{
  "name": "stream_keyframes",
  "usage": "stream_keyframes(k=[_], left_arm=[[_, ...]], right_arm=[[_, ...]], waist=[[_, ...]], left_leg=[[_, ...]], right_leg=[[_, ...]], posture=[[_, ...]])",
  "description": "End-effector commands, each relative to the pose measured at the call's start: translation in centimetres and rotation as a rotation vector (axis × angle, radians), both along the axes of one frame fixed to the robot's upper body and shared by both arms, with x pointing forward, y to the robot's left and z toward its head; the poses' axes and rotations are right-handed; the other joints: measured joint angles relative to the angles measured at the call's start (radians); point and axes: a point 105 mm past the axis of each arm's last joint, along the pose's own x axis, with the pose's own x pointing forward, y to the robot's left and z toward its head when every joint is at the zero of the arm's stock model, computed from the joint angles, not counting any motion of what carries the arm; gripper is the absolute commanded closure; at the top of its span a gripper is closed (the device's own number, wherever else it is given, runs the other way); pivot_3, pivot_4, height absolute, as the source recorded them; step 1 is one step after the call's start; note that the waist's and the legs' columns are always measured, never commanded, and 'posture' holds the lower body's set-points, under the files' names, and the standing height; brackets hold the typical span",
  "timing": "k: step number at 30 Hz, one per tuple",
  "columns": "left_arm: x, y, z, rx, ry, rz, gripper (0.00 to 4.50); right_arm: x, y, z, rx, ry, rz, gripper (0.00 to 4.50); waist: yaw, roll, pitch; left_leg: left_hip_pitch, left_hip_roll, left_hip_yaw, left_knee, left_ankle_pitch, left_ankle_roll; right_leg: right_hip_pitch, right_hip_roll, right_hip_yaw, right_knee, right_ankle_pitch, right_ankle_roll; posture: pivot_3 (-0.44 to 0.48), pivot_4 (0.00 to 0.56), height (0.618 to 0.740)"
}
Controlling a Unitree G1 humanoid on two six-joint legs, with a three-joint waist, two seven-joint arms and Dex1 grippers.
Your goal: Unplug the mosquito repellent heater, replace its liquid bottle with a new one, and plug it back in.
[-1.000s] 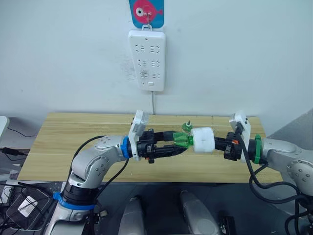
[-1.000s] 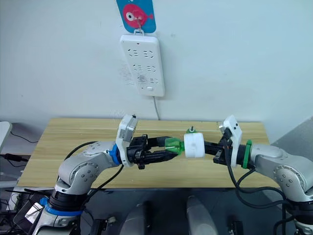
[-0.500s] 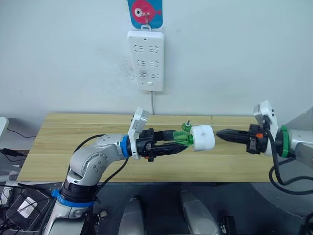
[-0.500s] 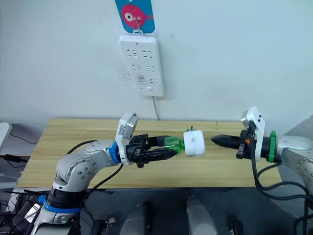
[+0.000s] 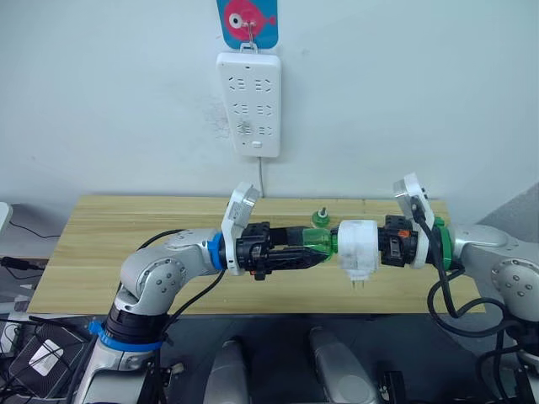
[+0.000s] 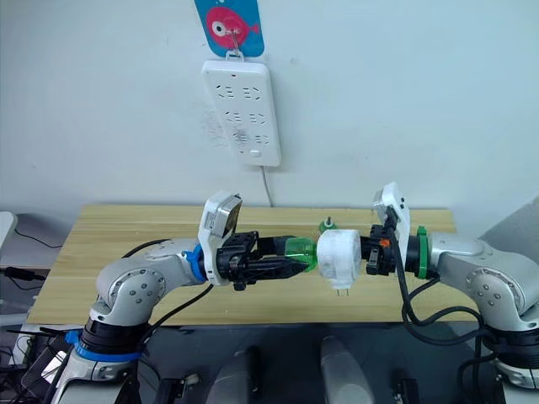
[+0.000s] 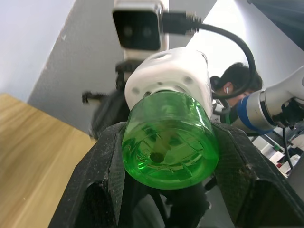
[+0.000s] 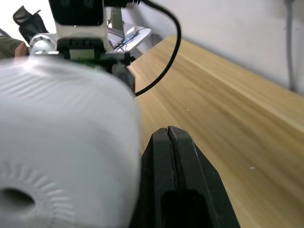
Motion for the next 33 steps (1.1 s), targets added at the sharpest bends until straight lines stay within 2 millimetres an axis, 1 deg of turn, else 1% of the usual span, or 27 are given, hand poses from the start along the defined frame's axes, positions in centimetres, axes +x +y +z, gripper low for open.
stream_keyframes(k=[1,3,6,12,16,19,22,33], left_arm=[[0.4,0.2,0.3,0.004,-0.045,0.047,2.22],[0.9,0.2,0.3,0.001,-0.061,0.073,2.22],[0.9,0.1,0.3,0.003,-0.074,0.075,2.22],[1.0,-0.2,0.0,0.0,-0.091,0.09,2.22],[1.0,-0.3,-0.1,0.003,-0.11,0.098,2.22],[1.3,-0.4,0.1,-0.011,-0.121,0.114,2.22],[1.5,-0.5,0.2,-0.015,-0.139,0.129,2.22],[1.8,-0.5,-0.1,-0.025,-0.182,0.158,2.22]], right_arm=[[-1.6,0.7,1.9,0.03,-0.059,0.068,4.5],[-1.8,0.7,2.3,0.03,-0.064,0.066,4.5],[-1.7,0.7,2.6,0.034,-0.069,0.058,4.5],[-1.8,0.6,2.7,0.024,-0.078,0.053,4.5],[-1.6,0.5,2.4,-0.007,-0.103,0.05,4.5],[-1.1,0.2,1.2,-0.079,-0.145,0.05,4.5],[-0.8,0.1,0.5,-0.116,-0.178,0.061,4.5],[-0.8,-0.2,-0.2,-0.157,-0.244,0.084,4.5]], waist=[[0.0,0.0,0.0],[-0.001,0.0,0.0],[-0.001,0.0,0.0],[-0.001,0.0,0.0],[-0.001,0.0,0.0],[-0.001,0.0,0.0],[-0.001,0.0,0.0],[-0.001,0.0,0.0]], left_leg=[[0.0,0.0,0.0,0.0,0.0,0.0],[0.0,0.0,0.0,0.0,0.0,0.0],[0.0,0.0,0.0,0.0,0.0,0.0],[0.0,0.0,0.0,0.0,0.0,0.0],[0.0,0.0,0.0,0.0,0.0,0.0],[0.0,0.0,0.0,0.0,0.0,0.0],[0.0,0.0,0.0,0.0,0.0,0.0],[0.0,0.0,0.0,0.0,0.0,0.0]], right_leg=[[0.0,0.0,0.0,0.0,0.0,0.0],[0.0,0.0,0.0,0.0,0.0,0.0],[0.0,0.0,0.0,0.0,0.0,0.0],[0.0,0.0,0.0,0.0,0.0,0.0],[0.0,0.0,0.0,0.0,0.0,0.0],[0.0,0.0,0.0,0.0,0.0,0.0],[0.0,0.0,0.0,-0.001,0.0,0.0],[0.0,0.0,0.0,0.0,0.0,0.0]], posture=[[-0.255,0.239,0.736],[-0.257,0.24,0.736],[-0.259,0.241,0.736],[-0.259,0.246,0.736],[-0.258,0.247,0.736],[-0.258,0.247,0.736],[-0.256,0.246,0.736],[-0.257,0.245,0.736]])
